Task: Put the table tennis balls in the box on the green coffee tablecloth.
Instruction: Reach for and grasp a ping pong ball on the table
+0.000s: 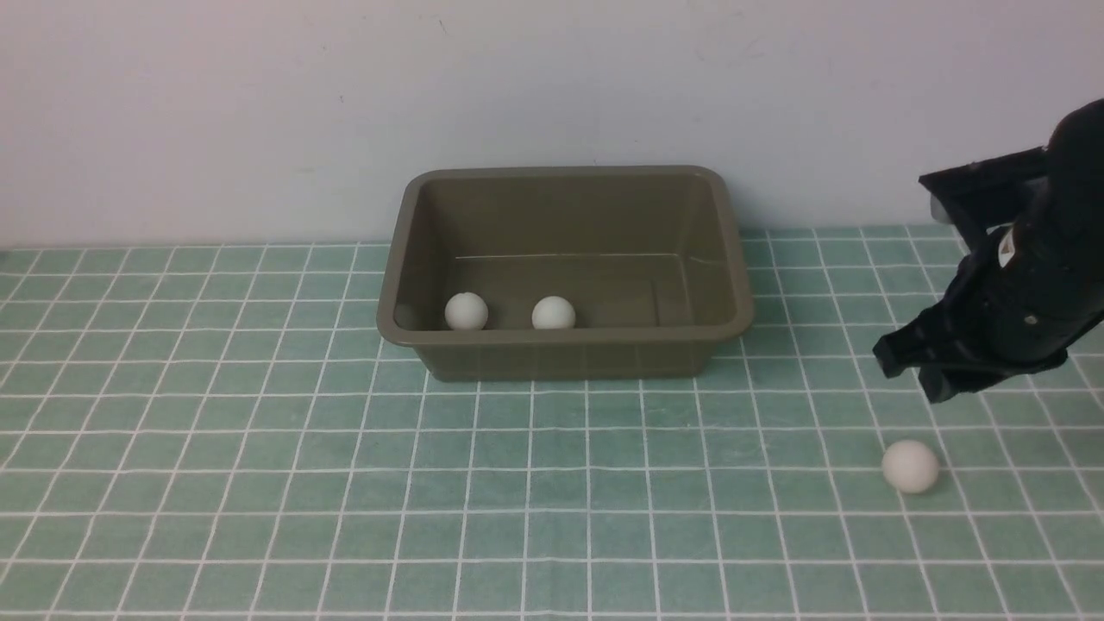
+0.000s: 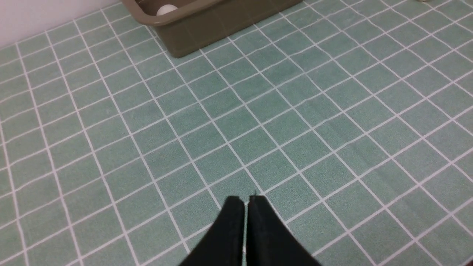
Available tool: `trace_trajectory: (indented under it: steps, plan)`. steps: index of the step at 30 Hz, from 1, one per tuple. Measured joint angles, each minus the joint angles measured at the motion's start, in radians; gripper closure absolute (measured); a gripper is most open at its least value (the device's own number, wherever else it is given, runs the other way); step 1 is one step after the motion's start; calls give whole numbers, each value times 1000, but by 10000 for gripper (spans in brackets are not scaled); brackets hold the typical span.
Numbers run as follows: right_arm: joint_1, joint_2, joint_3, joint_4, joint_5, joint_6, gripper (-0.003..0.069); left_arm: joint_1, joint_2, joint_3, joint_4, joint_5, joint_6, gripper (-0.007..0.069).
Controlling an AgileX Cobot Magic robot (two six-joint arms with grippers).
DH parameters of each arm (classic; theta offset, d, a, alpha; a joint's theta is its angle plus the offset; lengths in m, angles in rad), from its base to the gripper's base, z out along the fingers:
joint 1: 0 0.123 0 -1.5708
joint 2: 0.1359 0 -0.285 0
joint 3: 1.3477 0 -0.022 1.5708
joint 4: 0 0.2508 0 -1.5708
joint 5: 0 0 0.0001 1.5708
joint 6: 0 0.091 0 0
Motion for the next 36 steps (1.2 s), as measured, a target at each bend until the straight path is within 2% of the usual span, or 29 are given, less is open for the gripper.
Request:
trace_trajectory:
  steps: [3,5,10,24,27,31,36]
  plan:
    - [0,33,0,-7,-26,10,255,0,0,0,-10,0,0,629]
    - [0,53,0,-13,-41,10,228,0,0,0,-14,0,0,629]
    - [0,137,0,-45,-65,11,207,0,0,0,-15,0,1,629]
    - [-1,302,-2,-83,-123,10,208,0,0,0,-53,1,2,629]
    - [-2,318,-3,-83,-118,10,230,0,0,0,-56,1,2,629]
    - [-2,320,-6,-83,-104,10,298,0,0,0,-58,1,2,629]
    - [-2,320,-26,-83,-52,10,299,0,0,0,-58,1,2,629]
